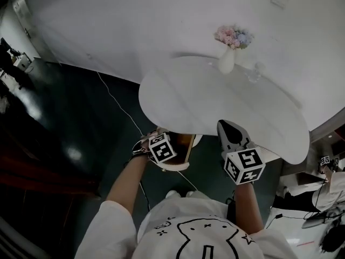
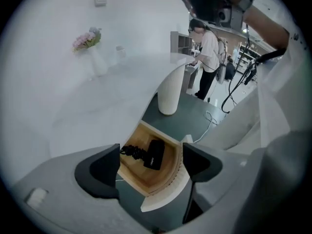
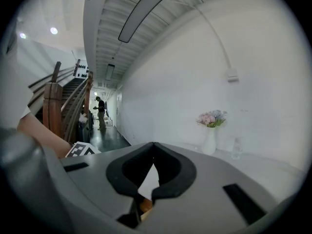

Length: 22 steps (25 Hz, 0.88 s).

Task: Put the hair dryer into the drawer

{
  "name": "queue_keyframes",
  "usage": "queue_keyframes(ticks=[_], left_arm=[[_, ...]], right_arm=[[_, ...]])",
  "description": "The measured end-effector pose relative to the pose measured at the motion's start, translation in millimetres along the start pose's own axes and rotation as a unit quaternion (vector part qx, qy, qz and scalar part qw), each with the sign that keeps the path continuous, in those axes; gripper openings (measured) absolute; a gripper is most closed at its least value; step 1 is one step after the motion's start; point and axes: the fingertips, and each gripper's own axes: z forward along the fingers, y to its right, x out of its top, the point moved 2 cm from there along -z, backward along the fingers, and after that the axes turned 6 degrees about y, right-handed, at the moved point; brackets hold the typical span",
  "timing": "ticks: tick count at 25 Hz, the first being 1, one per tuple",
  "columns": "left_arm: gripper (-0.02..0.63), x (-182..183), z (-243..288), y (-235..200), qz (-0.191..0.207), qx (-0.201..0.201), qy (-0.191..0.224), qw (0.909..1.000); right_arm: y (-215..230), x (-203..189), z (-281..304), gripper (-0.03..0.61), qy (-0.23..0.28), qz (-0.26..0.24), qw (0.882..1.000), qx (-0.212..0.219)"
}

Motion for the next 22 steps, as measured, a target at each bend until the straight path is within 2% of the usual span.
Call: queue_keyframes(ticks=[7, 11, 17, 22], left_arm=[[0.382, 38.2, -55.9, -13.0, -0.034, 0.059, 0.061, 0.9958], [0.382, 59.9, -93.4, -22.6, -0.057, 0.101, 0.123, 0.9856], [0.382, 80.3, -140.6, -36.8, -0.118, 0.144, 0.235, 0.9539], [0.382, 94.6, -188.6, -53.0, -0.144, 0.208, 0.31, 0.9165]], right_arm=[[15.4, 42.8, 3.6, 0.002, 0.041, 0.01, 0.999, 0.009], [14.0, 65.7, 6.0, 0.002, 0.067, 0.004, 0.998, 0.011], [7.4, 84.2, 8.2, 0.002, 0.091, -0.019, 0.996, 0.014], [3.9, 101.7, 7.8, 0.002, 0.106, -0.04, 0.994, 0.013]])
